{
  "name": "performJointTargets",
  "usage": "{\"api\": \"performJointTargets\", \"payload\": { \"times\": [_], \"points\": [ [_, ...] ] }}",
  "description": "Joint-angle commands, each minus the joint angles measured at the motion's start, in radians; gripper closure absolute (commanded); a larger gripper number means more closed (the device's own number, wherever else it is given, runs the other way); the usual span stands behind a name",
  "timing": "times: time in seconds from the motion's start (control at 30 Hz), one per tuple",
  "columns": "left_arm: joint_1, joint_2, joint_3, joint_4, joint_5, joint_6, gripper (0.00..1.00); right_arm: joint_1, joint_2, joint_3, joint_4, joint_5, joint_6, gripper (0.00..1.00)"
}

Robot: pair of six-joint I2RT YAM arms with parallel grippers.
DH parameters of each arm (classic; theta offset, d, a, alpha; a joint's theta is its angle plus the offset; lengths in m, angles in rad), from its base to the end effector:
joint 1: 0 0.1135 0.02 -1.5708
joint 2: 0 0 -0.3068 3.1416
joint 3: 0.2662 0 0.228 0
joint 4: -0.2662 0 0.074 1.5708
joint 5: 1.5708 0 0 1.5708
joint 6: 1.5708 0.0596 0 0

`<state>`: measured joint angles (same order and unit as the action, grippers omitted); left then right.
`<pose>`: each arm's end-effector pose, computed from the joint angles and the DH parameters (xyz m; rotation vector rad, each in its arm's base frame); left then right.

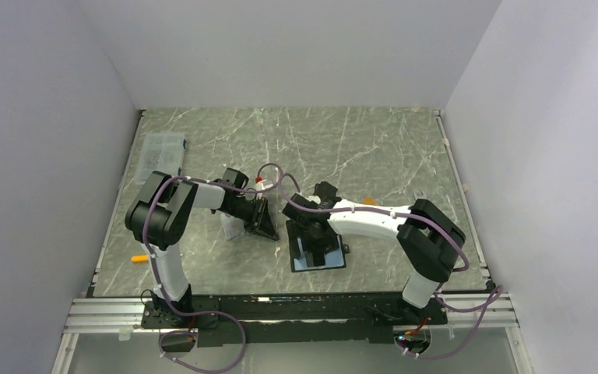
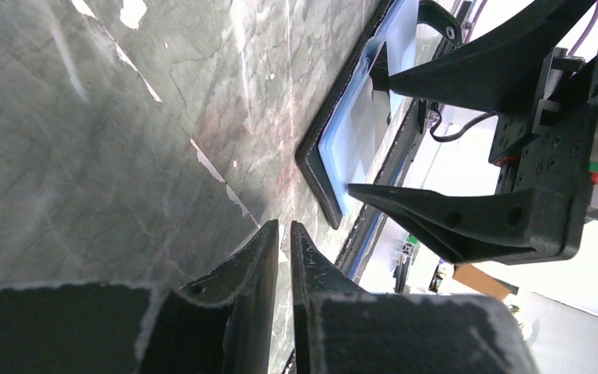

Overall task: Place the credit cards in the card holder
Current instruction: Insert the credit card into the card holder.

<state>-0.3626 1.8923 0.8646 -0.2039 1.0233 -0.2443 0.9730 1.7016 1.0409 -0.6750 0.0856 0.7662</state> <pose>0.2783 -0.1600 0.1482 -0.4178 -2.6735 1.5812 0.1739 0.2464 0.2003 -0.2866 2.9052 0.1828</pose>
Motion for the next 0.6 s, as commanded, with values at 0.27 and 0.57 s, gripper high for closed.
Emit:
{"api": "performJointTargets", "payload": {
  "times": [0.27,0.57],
  "points": [
    [-0.004,-0.049,0.027,-0.019,0.002,0.044,0.83,0.045,0.041,0.058,-0.043,0.088,0.041,0.33],
    [-0.003,-0.064,0.02,-0.018,0.004,0.043,0.83,0.051,0.017,0.074,-0.066,0.127,0.062,0.67]
  ]
}}
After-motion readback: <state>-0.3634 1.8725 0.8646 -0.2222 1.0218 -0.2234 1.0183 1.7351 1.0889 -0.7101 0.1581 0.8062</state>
